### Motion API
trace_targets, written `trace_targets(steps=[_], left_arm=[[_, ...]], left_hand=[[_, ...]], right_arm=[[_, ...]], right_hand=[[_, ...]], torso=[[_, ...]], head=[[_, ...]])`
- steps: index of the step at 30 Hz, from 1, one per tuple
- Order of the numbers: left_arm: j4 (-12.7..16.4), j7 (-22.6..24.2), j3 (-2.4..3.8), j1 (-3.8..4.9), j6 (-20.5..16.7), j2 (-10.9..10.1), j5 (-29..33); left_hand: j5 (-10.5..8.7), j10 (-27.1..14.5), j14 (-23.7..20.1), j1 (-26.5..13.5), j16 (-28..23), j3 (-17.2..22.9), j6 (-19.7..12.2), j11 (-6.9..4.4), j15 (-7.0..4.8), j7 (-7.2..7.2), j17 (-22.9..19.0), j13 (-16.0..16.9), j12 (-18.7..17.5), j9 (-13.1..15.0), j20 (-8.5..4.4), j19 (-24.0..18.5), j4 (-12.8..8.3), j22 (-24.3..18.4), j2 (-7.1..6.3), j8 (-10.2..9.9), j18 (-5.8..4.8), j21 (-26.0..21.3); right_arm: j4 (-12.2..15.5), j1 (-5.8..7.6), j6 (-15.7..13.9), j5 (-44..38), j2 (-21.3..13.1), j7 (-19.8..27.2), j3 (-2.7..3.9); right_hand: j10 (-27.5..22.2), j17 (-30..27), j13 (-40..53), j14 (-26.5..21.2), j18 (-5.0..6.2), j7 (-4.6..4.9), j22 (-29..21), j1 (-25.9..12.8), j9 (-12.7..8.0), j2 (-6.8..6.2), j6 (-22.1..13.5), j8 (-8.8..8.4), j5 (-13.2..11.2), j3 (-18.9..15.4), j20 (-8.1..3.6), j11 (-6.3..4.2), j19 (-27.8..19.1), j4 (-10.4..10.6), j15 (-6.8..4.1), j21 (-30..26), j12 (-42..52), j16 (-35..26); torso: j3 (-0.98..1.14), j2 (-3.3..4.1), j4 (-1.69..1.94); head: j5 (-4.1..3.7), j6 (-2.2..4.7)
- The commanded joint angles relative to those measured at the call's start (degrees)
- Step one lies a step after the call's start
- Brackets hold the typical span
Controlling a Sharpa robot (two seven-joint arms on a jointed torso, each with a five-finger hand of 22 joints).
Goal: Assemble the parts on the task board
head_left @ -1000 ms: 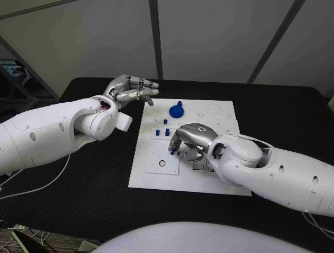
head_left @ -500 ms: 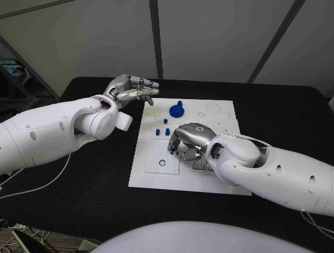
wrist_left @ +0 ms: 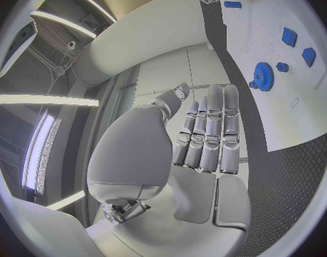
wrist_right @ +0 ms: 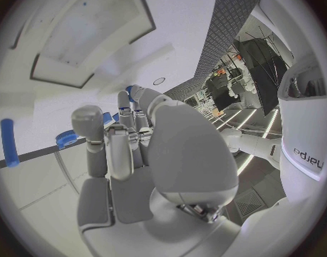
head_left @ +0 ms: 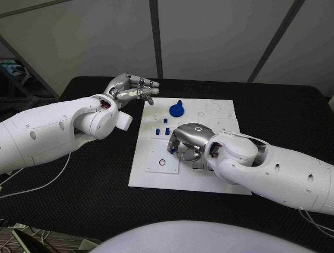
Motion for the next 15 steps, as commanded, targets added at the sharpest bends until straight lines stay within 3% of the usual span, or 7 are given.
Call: trace_targets(steps=[1, 3, 6, 15], left_arm=[[0.01, 0.43, 0.06, 0.09, 0.63, 0.02, 0.15], [0.01, 0.41, 0.06, 0.09, 0.64, 0.02, 0.15], [-0.01, 0.39, 0.06, 0.09, 0.66, 0.03, 0.15], [-0.08, 0.33, 0.06, 0.09, 0.70, -0.02, 0.15]], left_hand=[[-0.21, -0.53, 0.29, -0.17, -0.30, 0.02, 0.12, 0.00, 0.00, 0.16, -0.05, -0.06, 0.33, -0.09, 0.14, 0.23, -0.29, -0.08, 0.59, -0.10, 0.24, -0.32], [-0.21, -0.53, 0.29, -0.17, -0.30, 0.02, 0.12, 0.00, 0.00, 0.16, -0.05, -0.06, 0.33, -0.09, 0.14, 0.23, -0.29, -0.08, 0.59, -0.10, 0.24, -0.32], [-0.21, -0.53, 0.29, -0.17, -0.30, 0.02, 0.12, 0.00, 0.00, 0.16, -0.05, -0.06, 0.33, -0.09, 0.14, 0.23, -0.29, -0.08, 0.59, -0.10, 0.24, -0.32], [-0.21, -0.53, 0.29, -0.17, -0.30, 0.02, 0.12, 0.00, 0.00, 0.16, -0.05, -0.06, 0.33, -0.09, 0.14, 0.23, -0.29, -0.08, 0.59, -0.10, 0.24, -0.32]], right_arm=[[-0.11, -0.09, 0.81, -0.71, -0.04, -0.55, -0.15], [-0.10, -0.09, -0.08, -0.75, -0.05, -0.30, -0.16], [-0.06, -0.09, -1.34, -0.77, -0.06, -0.01, -0.16], [0.72, -0.09, -4.48, -1.19, -0.76, 0.37, -0.16]], right_hand=[[-2.65, 1.92, -0.65, 3.49, -0.81, 0.68, -0.66, -1.12, -0.49, -0.57, -1.94, -1.24, 0.27, -0.32, 0.38, 0.67, -0.78, 0.22, 0.74, -0.59, -1.43, -0.14], [-5.31, 1.44, -1.29, 3.34, -0.66, 1.53, -1.76, -1.88, -0.95, -1.59, -4.98, -2.24, 0.25, -0.25, 1.00, 1.60, -1.46, 0.25, 1.57, -1.29, -1.81, -0.42], [-9.40, 1.04, -1.58, 3.21, -0.16, 1.53, -4.08, -2.85, -0.89, -2.75, -7.52, -2.15, -0.20, -0.57, 1.71, 2.29, -2.79, 0.28, 2.12, -2.79, -1.79, -0.61], [-12.03, 0.34, -1.46, 3.01, 0.16, 1.27, -5.63, -2.97, -0.71, -3.04, -8.15, -1.92, -0.28, -1.28, 2.09, 2.53, -3.61, -0.11, 2.30, -3.88, -1.41, -0.98]], torso=[[0.02, -0.02, 0.00], [0.02, -0.02, 0.00], [0.04, 0.00, -0.03], [0.07, -0.04, -0.07]], head=[[0.02, 0.01], [0.02, 0.01], [0.01, 0.09], [-0.08, 0.16]])
